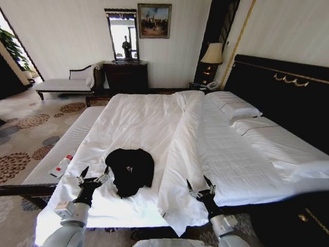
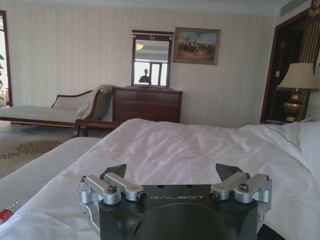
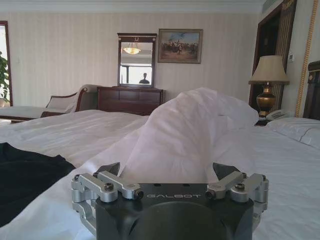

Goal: Fold the clothes on the bed.

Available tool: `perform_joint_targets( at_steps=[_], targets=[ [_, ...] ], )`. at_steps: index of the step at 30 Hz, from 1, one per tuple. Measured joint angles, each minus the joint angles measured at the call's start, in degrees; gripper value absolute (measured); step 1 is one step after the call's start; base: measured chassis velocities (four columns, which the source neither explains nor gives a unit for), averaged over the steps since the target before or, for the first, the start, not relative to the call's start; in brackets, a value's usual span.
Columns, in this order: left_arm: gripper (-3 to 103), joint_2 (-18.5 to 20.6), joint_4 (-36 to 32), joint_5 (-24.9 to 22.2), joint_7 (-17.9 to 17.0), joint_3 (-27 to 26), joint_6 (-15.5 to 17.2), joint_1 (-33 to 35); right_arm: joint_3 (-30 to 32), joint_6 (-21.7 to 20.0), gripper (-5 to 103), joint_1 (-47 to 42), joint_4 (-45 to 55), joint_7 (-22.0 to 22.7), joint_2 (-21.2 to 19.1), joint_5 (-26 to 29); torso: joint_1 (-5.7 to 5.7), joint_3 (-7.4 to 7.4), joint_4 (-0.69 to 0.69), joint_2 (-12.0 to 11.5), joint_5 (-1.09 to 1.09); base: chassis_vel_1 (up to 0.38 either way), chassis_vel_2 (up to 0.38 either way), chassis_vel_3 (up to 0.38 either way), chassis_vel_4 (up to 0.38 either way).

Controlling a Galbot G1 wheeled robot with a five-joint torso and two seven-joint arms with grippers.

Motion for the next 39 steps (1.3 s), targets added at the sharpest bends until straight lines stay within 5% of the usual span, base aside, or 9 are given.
perform_joint_targets(
  at_steps=[8,12,19,20,22,31,39],
  targets=[
    [100,-0.04,-0.19,-0.21,0.00,0.41,0.05,-0.43,0.08,-0.35,102,-0.43,-0.14,-1.11,0.07,0.24,0.00,0.00,0.00,0.00,-0.01,0.000,0.000,0.000,0.000],
    [100,-0.20,-0.22,-0.21,0.00,0.34,0.05,-0.29,-0.05,-0.36,92,-0.43,-0.44,-1.19,0.29,0.28,0.01,0.00,0.00,0.00,-0.01,0.000,0.000,0.000,0.000],
    [100,-0.37,-0.15,-0.36,0.03,-0.07,-0.21,-0.02,-0.20,-0.35,65,-0.27,-0.76,-1.33,0.33,0.49,0.00,0.00,0.00,0.00,-0.01,0.000,0.000,0.000,0.000],
    [100,-0.23,-0.11,-0.39,0.03,-0.14,-0.21,-0.03,-0.29,-0.33,54,-0.18,-0.85,-1.35,0.43,0.50,0.01,0.00,0.00,0.00,-0.01,0.000,0.000,0.000,0.000],
    [100,-0.17,-0.11,-0.39,0.03,-0.15,-0.22,-0.04,-0.32,-0.33,54,-0.18,-0.87,-1.35,0.47,0.50,0.00,0.00,0.00,0.00,-0.01,0.000,0.000,0.000,0.000],
    [100,-0.18,0.04,-0.40,0.01,0.15,-0.22,-0.39,-0.28,-0.12,16,-0.15,-0.75,-1.43,0.62,0.49,0.00,0.00,0.00,0.00,-0.01,0.000,0.000,0.000,0.000],
    [100,-0.30,0.17,-0.40,0.01,0.06,-0.32,-0.23,-0.15,-0.05,2,-0.12,-0.24,-1.49,0.61,0.39,0.00,0.00,0.00,0.00,-0.01,0.000,0.000,0.000,0.000]
  ],
)
